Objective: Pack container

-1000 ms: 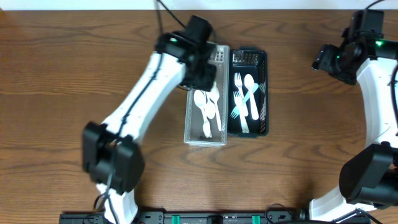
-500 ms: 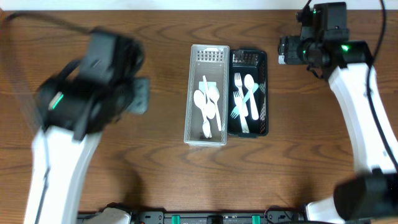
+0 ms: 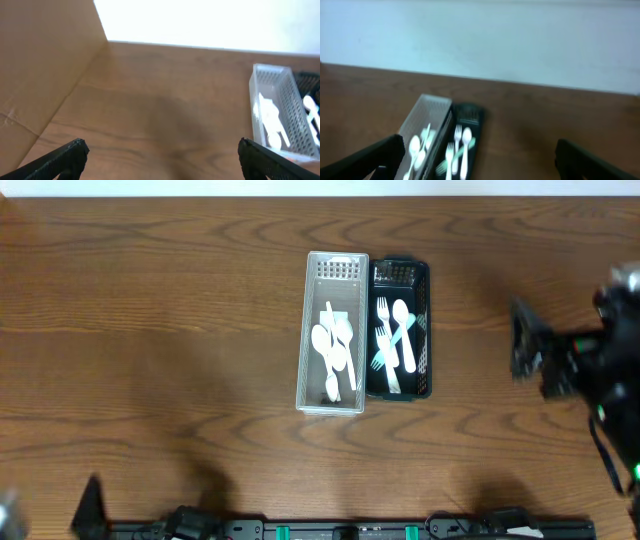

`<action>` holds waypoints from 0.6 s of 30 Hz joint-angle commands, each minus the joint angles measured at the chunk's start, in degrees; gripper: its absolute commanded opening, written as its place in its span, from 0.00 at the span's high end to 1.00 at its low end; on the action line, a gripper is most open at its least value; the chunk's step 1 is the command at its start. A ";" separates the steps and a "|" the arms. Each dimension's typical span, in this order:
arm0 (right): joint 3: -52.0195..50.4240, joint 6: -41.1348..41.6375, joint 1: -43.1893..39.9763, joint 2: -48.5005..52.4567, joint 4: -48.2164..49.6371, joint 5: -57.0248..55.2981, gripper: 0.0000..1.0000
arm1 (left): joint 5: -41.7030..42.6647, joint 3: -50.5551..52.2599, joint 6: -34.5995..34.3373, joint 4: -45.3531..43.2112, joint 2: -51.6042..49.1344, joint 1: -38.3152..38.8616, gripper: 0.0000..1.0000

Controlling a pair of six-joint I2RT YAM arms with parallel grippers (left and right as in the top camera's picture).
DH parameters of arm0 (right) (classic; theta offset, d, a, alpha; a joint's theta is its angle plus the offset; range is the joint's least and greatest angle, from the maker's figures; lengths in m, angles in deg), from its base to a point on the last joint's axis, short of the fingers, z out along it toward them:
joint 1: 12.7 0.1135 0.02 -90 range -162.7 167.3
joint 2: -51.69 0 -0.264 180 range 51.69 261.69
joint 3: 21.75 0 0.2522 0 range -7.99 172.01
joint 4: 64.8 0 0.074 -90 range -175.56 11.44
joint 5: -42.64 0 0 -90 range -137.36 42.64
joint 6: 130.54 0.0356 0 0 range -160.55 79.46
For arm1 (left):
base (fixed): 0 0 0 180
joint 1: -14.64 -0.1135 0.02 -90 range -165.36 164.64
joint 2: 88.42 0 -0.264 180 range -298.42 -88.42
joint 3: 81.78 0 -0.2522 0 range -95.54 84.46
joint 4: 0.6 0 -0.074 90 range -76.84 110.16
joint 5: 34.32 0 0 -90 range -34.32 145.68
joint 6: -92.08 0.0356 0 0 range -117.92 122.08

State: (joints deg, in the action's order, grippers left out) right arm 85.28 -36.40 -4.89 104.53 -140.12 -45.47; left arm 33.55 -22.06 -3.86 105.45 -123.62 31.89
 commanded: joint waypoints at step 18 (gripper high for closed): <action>-0.39 2.03 0.50 -3.17 -8.96 -0.35 0.01 | -1.49 0.52 0.24 4.48 9.05 -0.20 0.02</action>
State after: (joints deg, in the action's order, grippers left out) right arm 85.22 -35.07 -4.89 101.45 -149.08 -45.62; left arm 32.79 -21.84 -3.86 105.45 -114.51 31.89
